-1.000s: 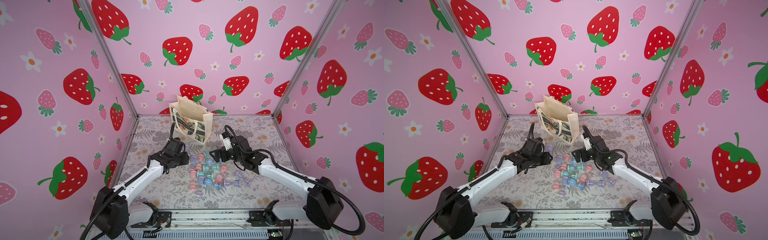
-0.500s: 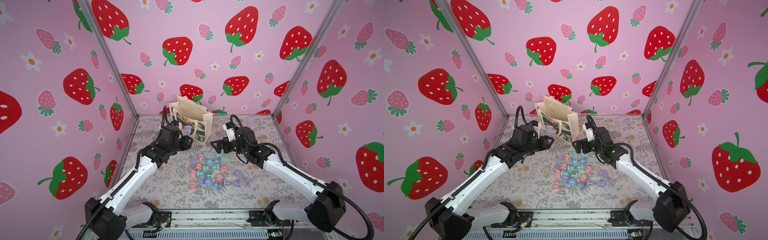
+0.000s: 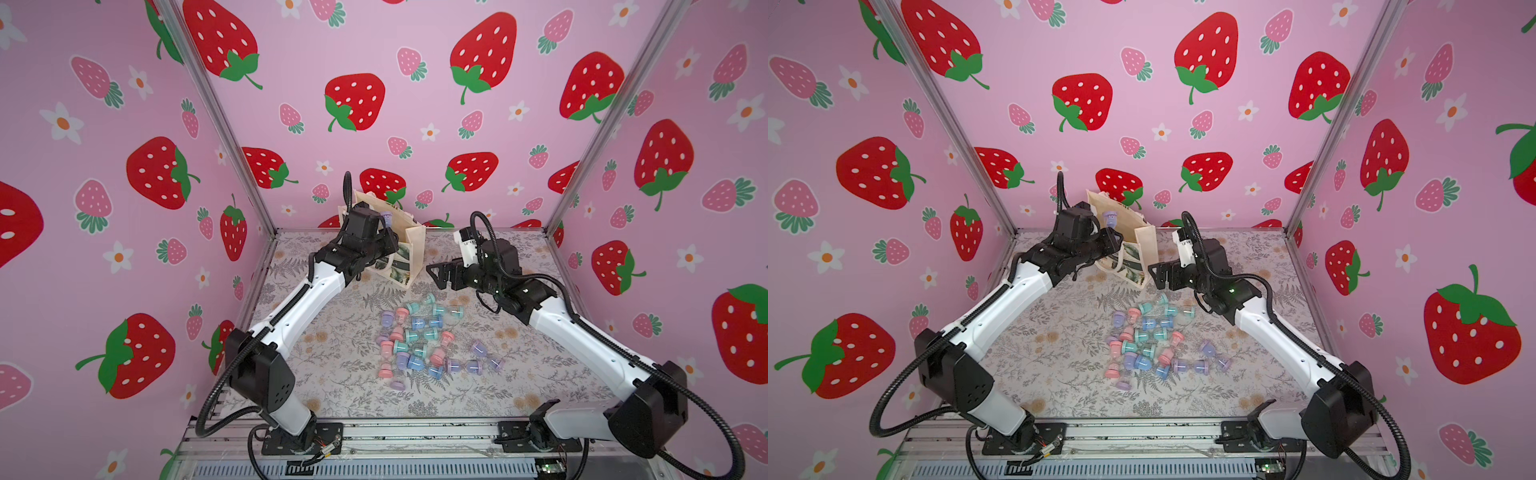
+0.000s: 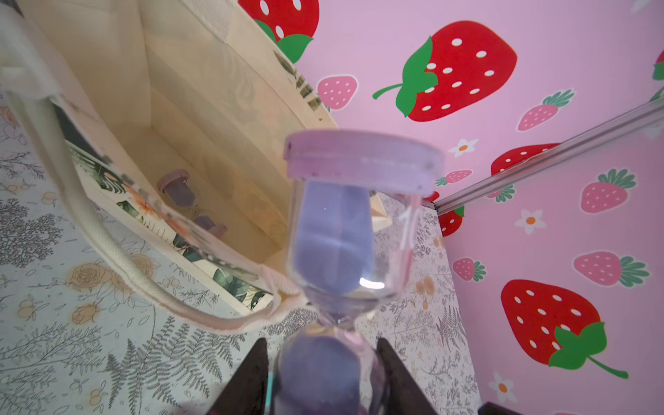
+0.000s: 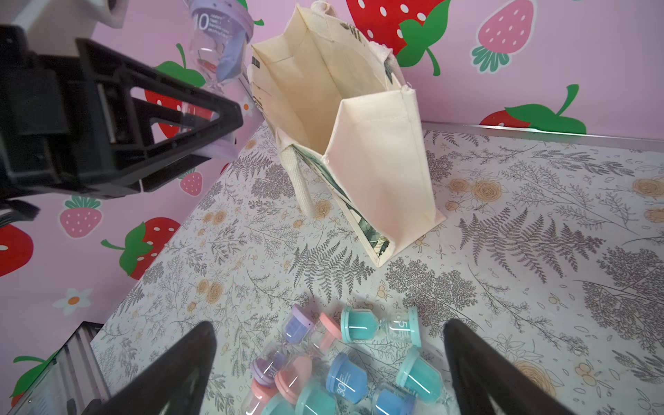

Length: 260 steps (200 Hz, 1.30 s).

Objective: Put the hourglass into the canvas bag
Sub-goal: Place the hourglass in the canvas bag.

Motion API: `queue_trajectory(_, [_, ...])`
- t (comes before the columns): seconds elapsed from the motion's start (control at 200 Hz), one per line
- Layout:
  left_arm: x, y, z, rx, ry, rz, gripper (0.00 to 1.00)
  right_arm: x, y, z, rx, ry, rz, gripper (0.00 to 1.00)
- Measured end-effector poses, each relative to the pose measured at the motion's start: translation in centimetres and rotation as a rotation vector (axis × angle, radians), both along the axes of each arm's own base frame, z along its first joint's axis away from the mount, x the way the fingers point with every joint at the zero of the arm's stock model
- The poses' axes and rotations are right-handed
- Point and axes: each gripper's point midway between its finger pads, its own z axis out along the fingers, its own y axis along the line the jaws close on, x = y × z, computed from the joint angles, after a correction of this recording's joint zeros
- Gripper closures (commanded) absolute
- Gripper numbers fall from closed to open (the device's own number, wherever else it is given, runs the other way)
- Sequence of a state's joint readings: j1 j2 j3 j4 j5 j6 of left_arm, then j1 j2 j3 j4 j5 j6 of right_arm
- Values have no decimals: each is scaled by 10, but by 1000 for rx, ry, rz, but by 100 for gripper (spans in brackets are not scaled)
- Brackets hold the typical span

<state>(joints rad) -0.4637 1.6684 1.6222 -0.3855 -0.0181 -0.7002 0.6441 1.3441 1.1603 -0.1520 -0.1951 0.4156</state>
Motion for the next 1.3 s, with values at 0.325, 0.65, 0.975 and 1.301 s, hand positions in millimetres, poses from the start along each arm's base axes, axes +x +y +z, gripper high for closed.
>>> queue_trajectory(0.325, [64, 8, -5, 16, 14, 163, 77, 12, -5, -14, -22, 30, -25, 1])
queue_trajectory(0.65, [112, 24, -36, 91, 86, 287, 76, 22, -13, -17, -24, 39, -51, 1])
queue_trajectory(0.975, [138, 24, -86, 128, 173, 292, 72, 29, -10, -38, -43, 88, -44, 1])
queue_trajectory(1.301, [139, 22, -113, 112, 244, 272, 60, 31, -7, -43, -37, 101, -39, 1])
